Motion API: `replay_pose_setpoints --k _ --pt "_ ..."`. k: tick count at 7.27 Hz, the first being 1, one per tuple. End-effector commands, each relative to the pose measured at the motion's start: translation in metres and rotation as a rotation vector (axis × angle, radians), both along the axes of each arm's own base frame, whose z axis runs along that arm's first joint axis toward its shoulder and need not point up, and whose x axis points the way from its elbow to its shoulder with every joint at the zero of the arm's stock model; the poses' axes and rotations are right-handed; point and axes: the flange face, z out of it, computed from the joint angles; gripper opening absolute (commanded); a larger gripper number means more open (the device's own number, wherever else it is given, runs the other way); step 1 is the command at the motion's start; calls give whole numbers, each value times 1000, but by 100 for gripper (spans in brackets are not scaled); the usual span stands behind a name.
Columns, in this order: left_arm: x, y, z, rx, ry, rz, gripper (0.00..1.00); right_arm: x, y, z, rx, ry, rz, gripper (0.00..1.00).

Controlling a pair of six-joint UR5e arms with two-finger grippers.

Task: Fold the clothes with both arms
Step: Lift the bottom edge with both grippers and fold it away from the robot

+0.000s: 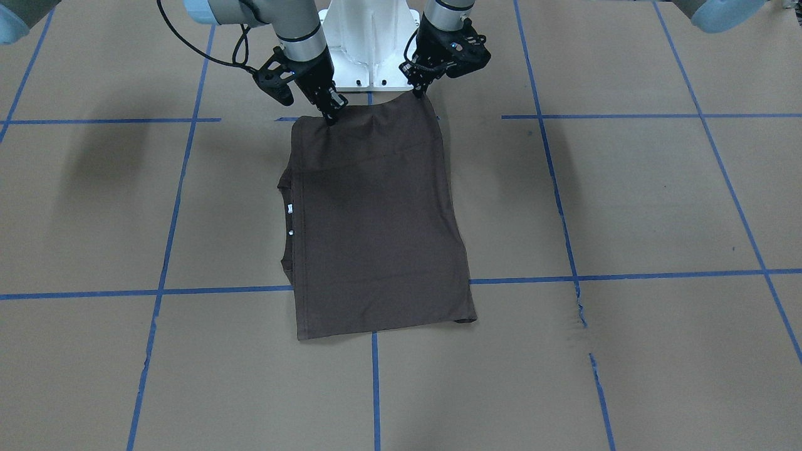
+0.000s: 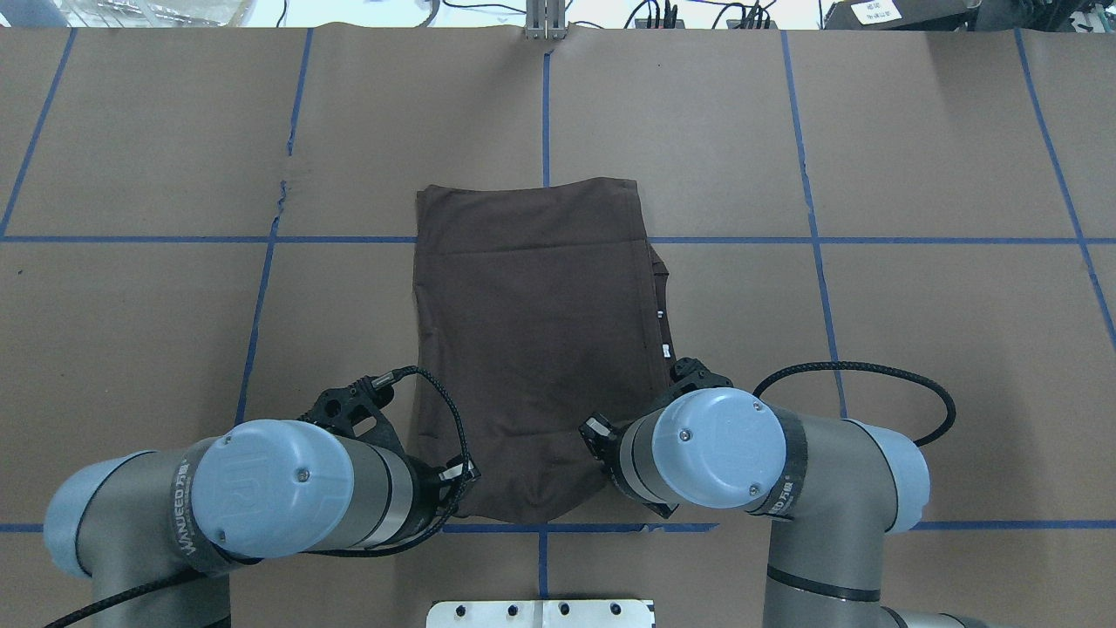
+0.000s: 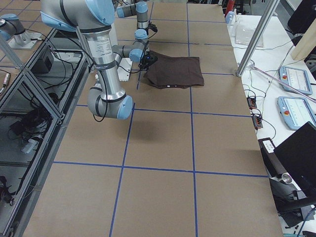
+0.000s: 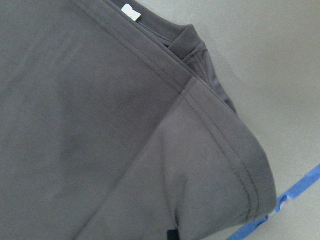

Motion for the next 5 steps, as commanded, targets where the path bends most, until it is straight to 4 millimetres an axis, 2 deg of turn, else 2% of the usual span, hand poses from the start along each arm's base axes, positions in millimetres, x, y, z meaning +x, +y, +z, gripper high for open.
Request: replay_pose_setpoints --k 1,2,3,4,5 --pt "-4 8 -3 -1 -8 16 0 0 2 -4 11 -17 -9 0" --pt "-9 -3 -2 -1 -14 -6 0 11 -25 -17 30 -34 28 0" --pt "-18 -31 -3 65 -20 -13 0 26 -59 -28 54 -43 75 0" --pt "-34 -61 -10 105 -12 -43 0 23 -89 -40 67 -42 92 0" --pt "-40 -86 -10 95 -10 -50 0 16 -121 -51 61 -36 115 0"
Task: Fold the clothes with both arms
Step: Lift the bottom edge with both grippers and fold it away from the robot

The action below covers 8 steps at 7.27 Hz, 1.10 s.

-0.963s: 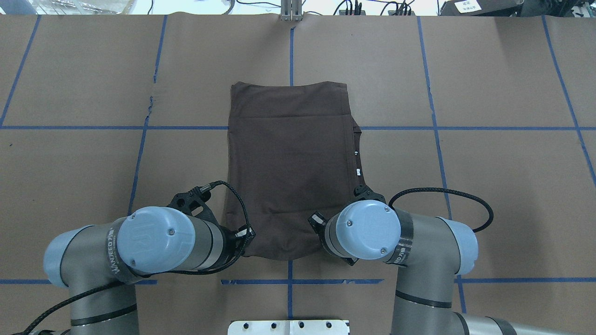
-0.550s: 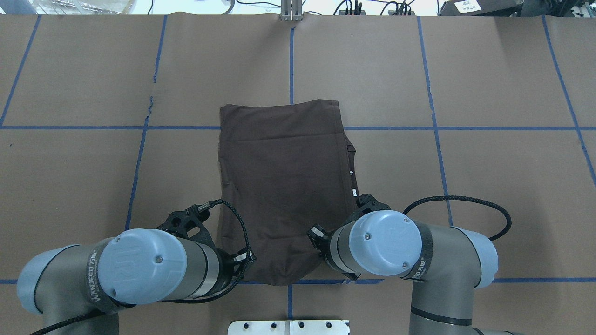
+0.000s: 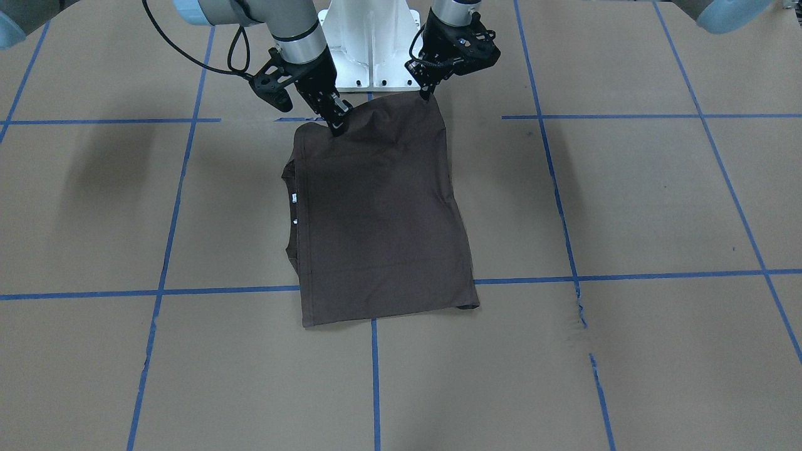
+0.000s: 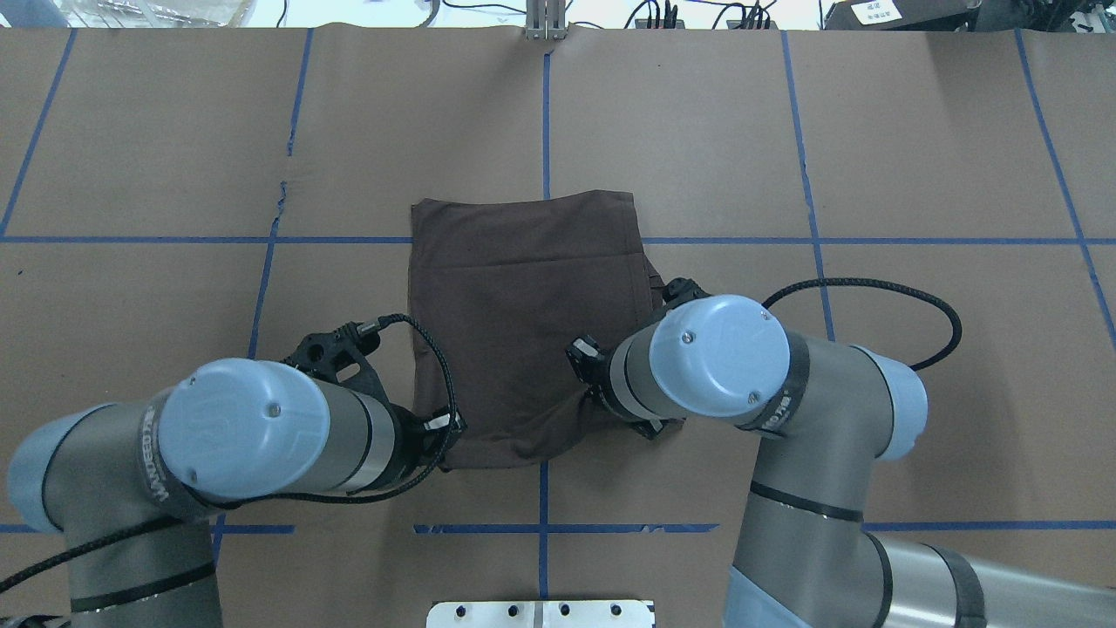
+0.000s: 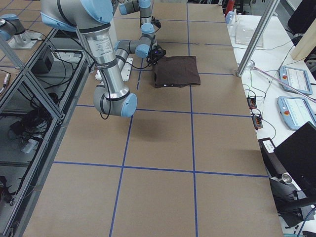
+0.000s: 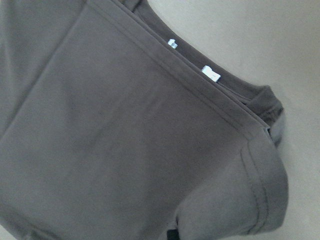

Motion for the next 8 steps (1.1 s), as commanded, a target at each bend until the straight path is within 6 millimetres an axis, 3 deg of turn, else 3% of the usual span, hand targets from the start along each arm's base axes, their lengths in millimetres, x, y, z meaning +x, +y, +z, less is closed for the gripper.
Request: replay_pose_setpoints --k 1,2,4,5,6,8 --pt "-20 -64 -9 28 3 -42 0 -13 -64 -17 6 25 38 0" --pt "-14 -86 -3 26 -16 -68 0 -22 -87 -22 7 34 55 0" --pt "-6 -149 28 26 -24 -149 0 -34 -134 5 22 9 101 0" --pt "3 -172 39 40 -30 -160 0 -38 -146 8 34 19 103 0" --pt "2 -185 40 47 -16 -180 0 -41 -155 7 31 27 109 0" --pt "7 -190 43 55 1 -188 0 -41 -166 -2 28 23 113 0"
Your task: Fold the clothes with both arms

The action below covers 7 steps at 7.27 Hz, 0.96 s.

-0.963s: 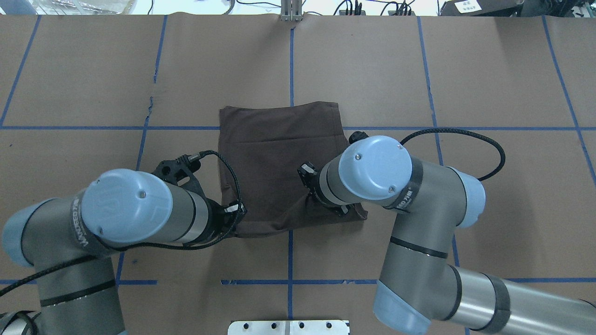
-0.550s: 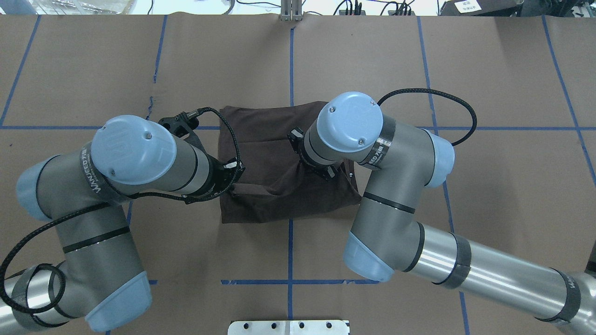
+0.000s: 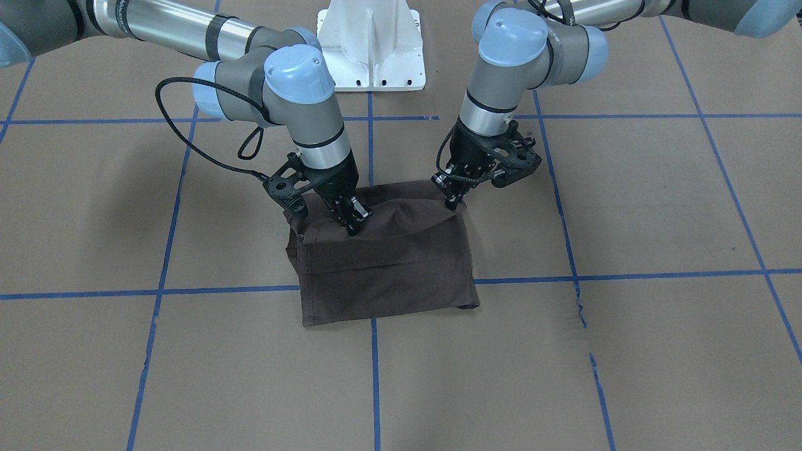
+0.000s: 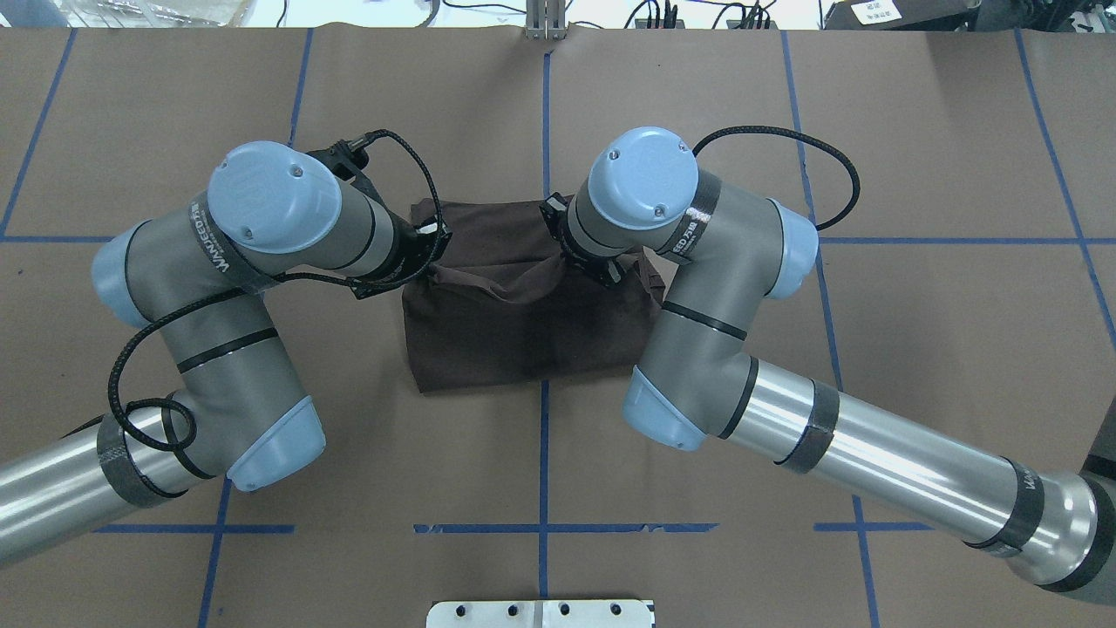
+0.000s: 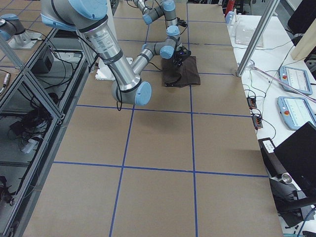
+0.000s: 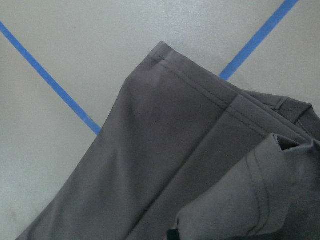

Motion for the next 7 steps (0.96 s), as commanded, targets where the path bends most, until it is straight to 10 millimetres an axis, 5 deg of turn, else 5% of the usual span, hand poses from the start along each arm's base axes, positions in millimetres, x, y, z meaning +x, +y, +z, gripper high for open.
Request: replay_pose_setpoints --k 1,2,3,4,5,7 --pt "0 -24 -2 8 2 -29 0 -7 -29 -7 -15 16 14 0" --pt "6 -66 -2 16 2 -79 0 -16 -65 -13 -44 39 28 0" --pt "8 -125 32 35 -49 -123 99 -12 -124 -5 -32 15 66 86" --pt "-31 -185 51 156 -116 -189 100 12 -177 18 5 53 69 100" --pt "-67 -228 80 209 -213 -174 100 48 -210 34 47 94 42 100" --pt "-85 -237 85 225 -232 -156 100 68 -224 38 71 104 13 100"
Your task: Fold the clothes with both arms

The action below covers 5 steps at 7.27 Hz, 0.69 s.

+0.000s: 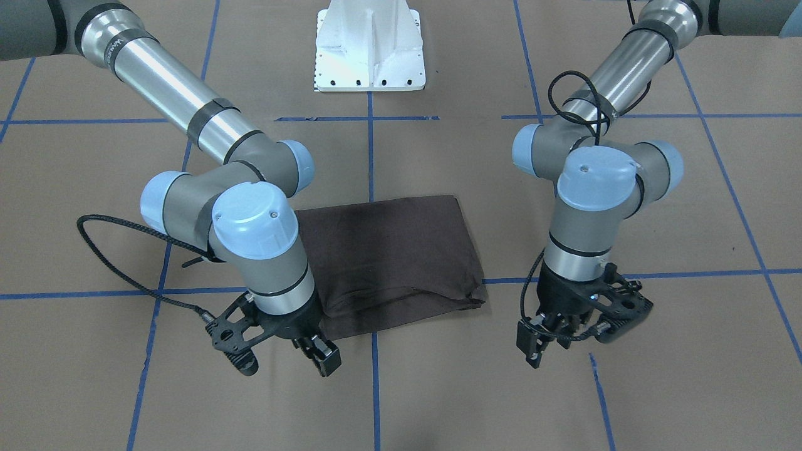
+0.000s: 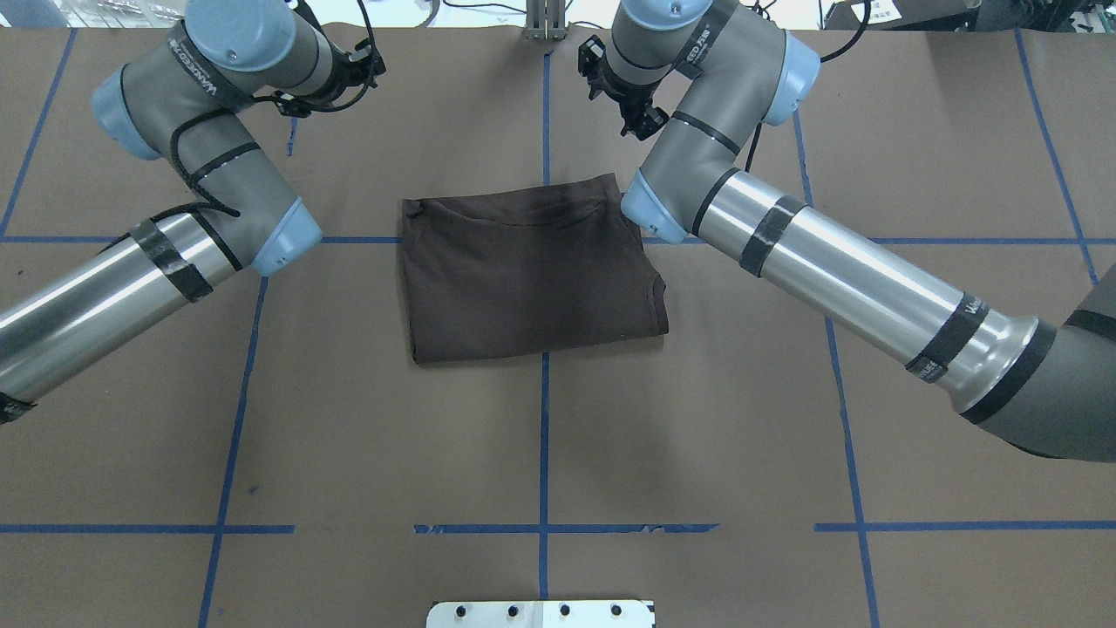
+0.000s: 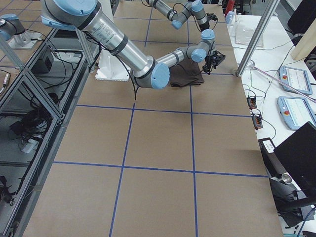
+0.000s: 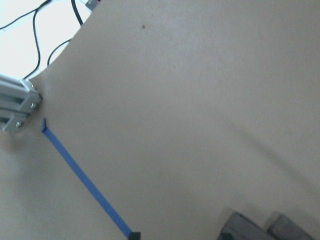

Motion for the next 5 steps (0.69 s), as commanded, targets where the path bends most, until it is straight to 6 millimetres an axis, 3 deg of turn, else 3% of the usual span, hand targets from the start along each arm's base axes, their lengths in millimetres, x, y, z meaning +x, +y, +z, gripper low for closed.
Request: replay_pose_setpoints --k 1,2,3,5 --pt "-23 -11 8 -3 -1 78 100 44 -24 6 79 26 -95 100" --pt "-55 -4 11 11 32 168 100 100 -29 37 125 48 -154 100" --pt "-99 22 33 45 45 230 100 163 -32 70 180 120 -248 100" --pt "-200 42 51 113 -98 305 100 269 -31 147 293 329 -520 100"
